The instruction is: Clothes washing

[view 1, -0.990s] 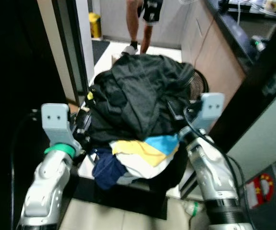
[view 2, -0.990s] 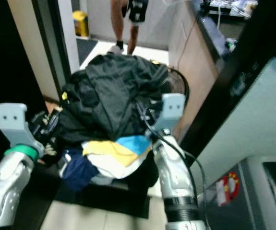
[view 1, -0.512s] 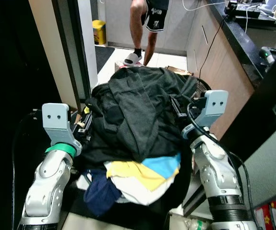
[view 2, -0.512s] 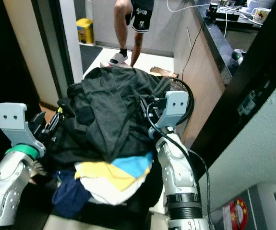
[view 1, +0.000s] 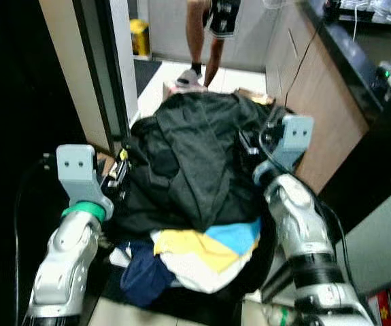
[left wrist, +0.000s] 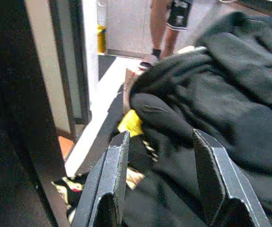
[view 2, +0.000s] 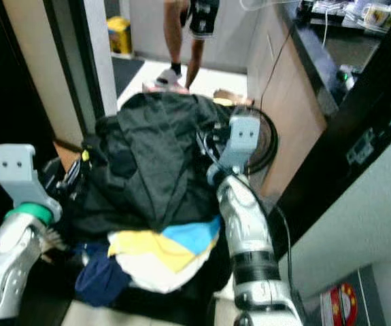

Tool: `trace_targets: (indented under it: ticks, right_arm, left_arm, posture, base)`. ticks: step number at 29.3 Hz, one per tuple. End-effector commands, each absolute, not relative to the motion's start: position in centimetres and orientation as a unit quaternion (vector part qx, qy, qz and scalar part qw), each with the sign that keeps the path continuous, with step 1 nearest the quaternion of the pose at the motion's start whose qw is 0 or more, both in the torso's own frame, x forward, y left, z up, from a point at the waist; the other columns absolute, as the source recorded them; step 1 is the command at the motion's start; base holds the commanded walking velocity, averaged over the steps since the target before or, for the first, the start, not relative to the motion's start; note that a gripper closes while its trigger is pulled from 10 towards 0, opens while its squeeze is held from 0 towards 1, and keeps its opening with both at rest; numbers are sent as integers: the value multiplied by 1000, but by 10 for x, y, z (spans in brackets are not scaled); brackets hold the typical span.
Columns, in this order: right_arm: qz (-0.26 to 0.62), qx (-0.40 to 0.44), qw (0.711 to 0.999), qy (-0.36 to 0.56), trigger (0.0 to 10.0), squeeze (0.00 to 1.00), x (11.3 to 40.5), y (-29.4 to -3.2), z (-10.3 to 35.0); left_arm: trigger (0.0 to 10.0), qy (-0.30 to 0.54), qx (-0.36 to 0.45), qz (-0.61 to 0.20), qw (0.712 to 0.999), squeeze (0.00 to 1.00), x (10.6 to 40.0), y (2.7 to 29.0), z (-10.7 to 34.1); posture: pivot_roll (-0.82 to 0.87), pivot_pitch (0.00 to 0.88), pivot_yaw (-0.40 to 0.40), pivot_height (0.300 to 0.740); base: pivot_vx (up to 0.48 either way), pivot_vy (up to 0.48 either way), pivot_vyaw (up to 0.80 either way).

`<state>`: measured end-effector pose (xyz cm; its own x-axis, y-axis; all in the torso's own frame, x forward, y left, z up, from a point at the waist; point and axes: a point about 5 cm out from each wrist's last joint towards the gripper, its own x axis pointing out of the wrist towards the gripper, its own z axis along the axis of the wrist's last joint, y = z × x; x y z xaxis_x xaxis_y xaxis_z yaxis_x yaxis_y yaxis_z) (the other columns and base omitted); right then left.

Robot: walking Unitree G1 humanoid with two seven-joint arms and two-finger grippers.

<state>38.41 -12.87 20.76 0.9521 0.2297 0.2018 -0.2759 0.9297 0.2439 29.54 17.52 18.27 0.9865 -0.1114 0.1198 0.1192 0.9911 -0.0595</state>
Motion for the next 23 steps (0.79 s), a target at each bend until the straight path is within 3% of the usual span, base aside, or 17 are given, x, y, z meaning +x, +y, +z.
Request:
trace_targets:
  ticks: [1,13,23]
  right_arm:
    - [134,159,975,-73,10000,1000,390,-129,207]
    - [159,190,964,-100,10000,1000,411,-116,243]
    - [191,208,953,-108,10000,1000,412,-99,248]
  left_arm:
    - [10000,-49,-36,-76,995,0,293,171,180]
    - [10000,-45,-55,-106,992,0,280,165,183]
    - [10000,-43,-67,-122,989,0,273,162,187]
  posture:
    - [52,41,25,740]
    - [79,102,23,740]
    - [90,124,27,740]
  base:
    - [0,0,0]
    - [0,0,0]
    - [0,0,0]
